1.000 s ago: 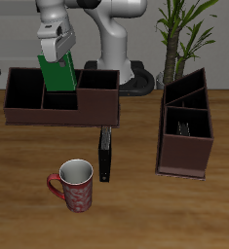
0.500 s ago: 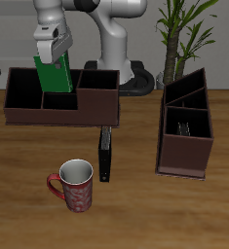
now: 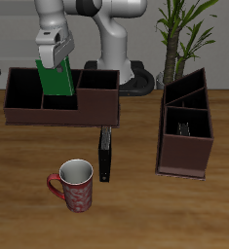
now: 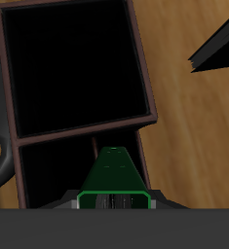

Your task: Place the yellow book into the left desk caddy's right compartment and place the green book into the back desk caddy's front compartment and place the black book into the back desk caddy's back compartment

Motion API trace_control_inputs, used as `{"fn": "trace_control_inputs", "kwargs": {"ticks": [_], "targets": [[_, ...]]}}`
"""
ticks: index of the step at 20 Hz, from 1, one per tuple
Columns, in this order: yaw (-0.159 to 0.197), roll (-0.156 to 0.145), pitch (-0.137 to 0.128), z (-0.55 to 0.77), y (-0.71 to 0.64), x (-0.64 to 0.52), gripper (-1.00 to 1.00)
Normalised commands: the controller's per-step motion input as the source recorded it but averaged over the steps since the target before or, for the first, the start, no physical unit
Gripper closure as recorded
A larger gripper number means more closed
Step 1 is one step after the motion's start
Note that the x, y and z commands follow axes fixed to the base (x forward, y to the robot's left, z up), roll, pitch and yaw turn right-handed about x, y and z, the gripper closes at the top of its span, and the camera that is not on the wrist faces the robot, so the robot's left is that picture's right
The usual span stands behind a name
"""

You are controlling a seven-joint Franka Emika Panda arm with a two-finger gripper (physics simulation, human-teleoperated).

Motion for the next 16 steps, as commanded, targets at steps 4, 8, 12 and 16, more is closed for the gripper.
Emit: {"fn": "trace_control_inputs", "kwargs": {"ticks": [4,8,12,16], "targets": [[-0.011,0.005,0.031,-0.23,0.03,0.04,1.00],[0.002,-0.005,0.039,-0.27,-0.04,0.04,1.00],[-0.031,-0.022,0.005,-0.08,-0.08,0.04,1.00],[0.000,0.003,0.014,-0.11,0.02,-0.01,1.00]]}}
